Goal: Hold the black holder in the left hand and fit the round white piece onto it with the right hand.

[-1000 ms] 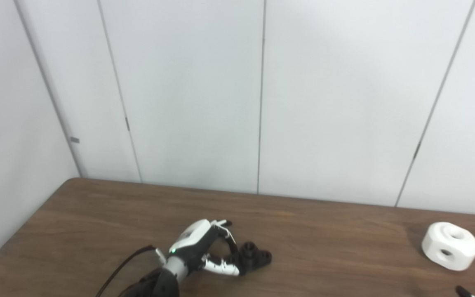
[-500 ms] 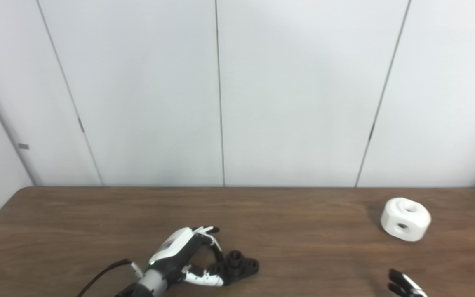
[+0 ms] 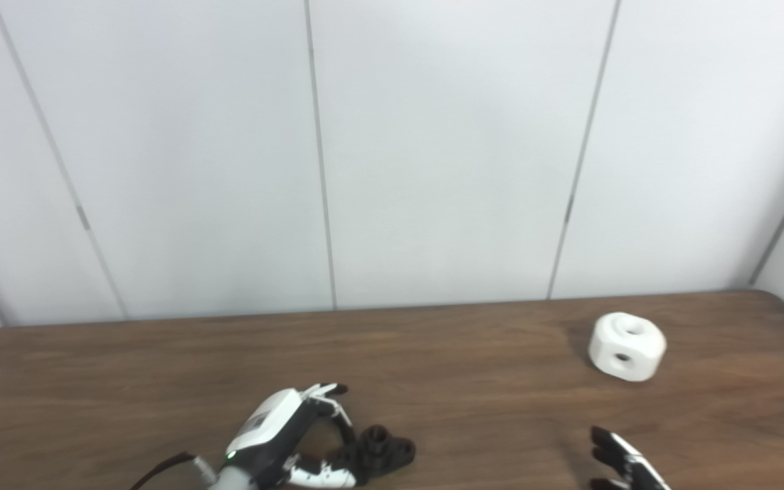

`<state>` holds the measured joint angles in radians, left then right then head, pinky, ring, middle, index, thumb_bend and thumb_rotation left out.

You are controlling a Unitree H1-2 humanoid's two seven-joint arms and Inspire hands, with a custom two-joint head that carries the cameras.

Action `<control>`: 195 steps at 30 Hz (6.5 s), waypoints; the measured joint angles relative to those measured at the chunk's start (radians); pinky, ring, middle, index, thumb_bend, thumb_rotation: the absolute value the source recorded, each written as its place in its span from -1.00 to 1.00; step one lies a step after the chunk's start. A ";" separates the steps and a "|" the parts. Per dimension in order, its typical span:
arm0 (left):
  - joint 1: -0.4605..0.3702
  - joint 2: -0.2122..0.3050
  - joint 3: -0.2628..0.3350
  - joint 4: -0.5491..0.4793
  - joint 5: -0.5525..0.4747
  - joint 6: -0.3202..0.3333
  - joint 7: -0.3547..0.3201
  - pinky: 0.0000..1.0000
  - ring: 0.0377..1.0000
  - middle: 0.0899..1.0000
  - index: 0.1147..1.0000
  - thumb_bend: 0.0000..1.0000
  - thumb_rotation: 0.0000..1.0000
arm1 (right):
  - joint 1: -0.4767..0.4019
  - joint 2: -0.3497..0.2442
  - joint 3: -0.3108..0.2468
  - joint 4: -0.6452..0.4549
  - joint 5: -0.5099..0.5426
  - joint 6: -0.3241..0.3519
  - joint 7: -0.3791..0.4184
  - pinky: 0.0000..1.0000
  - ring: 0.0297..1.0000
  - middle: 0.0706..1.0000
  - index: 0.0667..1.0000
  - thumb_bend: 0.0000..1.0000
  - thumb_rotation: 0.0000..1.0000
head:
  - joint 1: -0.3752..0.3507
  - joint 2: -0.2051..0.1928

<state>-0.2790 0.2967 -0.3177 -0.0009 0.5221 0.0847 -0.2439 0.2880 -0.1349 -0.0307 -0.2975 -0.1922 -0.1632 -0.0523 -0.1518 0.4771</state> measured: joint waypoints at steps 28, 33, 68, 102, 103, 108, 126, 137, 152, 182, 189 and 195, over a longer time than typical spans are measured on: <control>-0.005 0.047 0.043 0.092 -0.058 -0.146 -0.003 0.88 0.91 0.85 -0.18 0.03 -0.91 | -0.087 -0.003 -0.080 -0.198 -0.307 0.214 -0.172 0.32 0.60 0.68 0.69 0.56 0.49 | -0.285 -0.147; -0.018 0.047 0.047 0.130 -0.067 -0.200 0.004 0.92 0.91 0.84 -0.18 0.03 -0.91 | -0.230 0.052 -0.148 -0.189 -0.445 0.360 -0.211 0.37 0.66 0.74 0.79 0.56 0.37 | -0.324 -0.170; -0.039 0.047 0.061 0.205 -0.072 -0.260 0.025 1.00 0.91 0.84 -0.18 0.02 -0.91 | -0.564 -0.285 -0.172 0.413 -0.280 0.515 -0.082 0.42 0.72 0.83 0.81 0.99 0.23 | -0.414 -0.198; -0.022 0.055 0.071 0.184 -0.093 -0.261 0.009 1.00 0.92 0.84 -0.18 0.02 -0.91 | -0.681 -0.423 0.079 0.550 -0.228 0.427 0.095 0.58 0.90 0.90 0.80 1.00 0.21 | -0.394 -0.166; -0.022 0.055 0.071 0.182 -0.093 -0.261 0.009 1.00 0.92 0.84 -0.18 0.02 -0.91 | -0.687 -0.421 0.085 0.554 -0.230 0.427 0.097 0.58 0.90 0.89 0.81 1.00 0.21 | -0.393 -0.164; -0.017 0.056 0.074 0.177 -0.093 -0.259 0.009 1.00 0.92 0.85 -0.18 0.02 -0.91 | -0.713 -0.399 0.096 0.577 -0.233 0.427 0.098 0.64 0.96 0.92 0.82 1.00 0.19 | -0.391 -0.163; -0.001 0.061 0.079 0.137 -0.101 -0.220 -0.010 1.00 0.93 0.86 -0.18 0.02 -0.92 | -0.768 -0.346 0.153 0.723 -0.315 0.305 -0.074 0.69 0.84 0.79 -0.10 0.00 -0.71 | -0.377 -0.155; 0.000 0.062 0.079 0.135 -0.103 -0.223 -0.009 1.00 0.93 0.86 -0.18 0.02 -0.91 | -0.767 -0.338 0.153 0.728 -0.321 0.278 -0.104 0.65 0.84 0.78 -0.11 -0.01 -0.71 | -0.377 -0.152; 0.000 0.062 0.078 0.135 -0.101 -0.220 -0.009 1.00 0.93 0.87 -0.18 0.02 -0.91 | -0.746 -0.340 0.157 0.657 -0.342 0.315 -0.069 0.64 0.87 0.81 -0.11 -0.01 -0.71 | -0.377 -0.141; -0.007 0.063 0.065 0.055 -0.056 -0.116 -0.064 0.98 0.91 0.85 -0.17 0.03 -0.92 | -0.694 -0.283 0.232 0.099 -0.524 0.524 0.215 0.58 0.91 0.84 -0.11 0.00 -0.71 | -0.224 -0.051; -0.001 0.040 0.063 0.037 -0.049 -0.097 -0.058 1.00 0.91 0.85 -0.17 0.03 -0.92 | -0.691 -0.230 0.274 -0.014 -0.566 0.570 0.312 0.59 0.95 0.87 -0.11 0.00 -0.72 | -0.170 -0.006; 0.001 0.034 0.063 0.028 -0.049 -0.081 -0.064 1.00 0.91 0.87 -0.17 0.03 -0.92 | -0.681 -0.174 0.306 -0.087 -0.611 0.597 0.373 0.60 0.95 0.89 -0.11 0.00 -0.72 | -0.118 0.029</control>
<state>-0.2782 0.3306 -0.2546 0.0273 0.4727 0.0038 -0.3077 -0.3933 -0.3094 0.2753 -0.3848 -0.8035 0.4340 0.3210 -0.2701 0.5062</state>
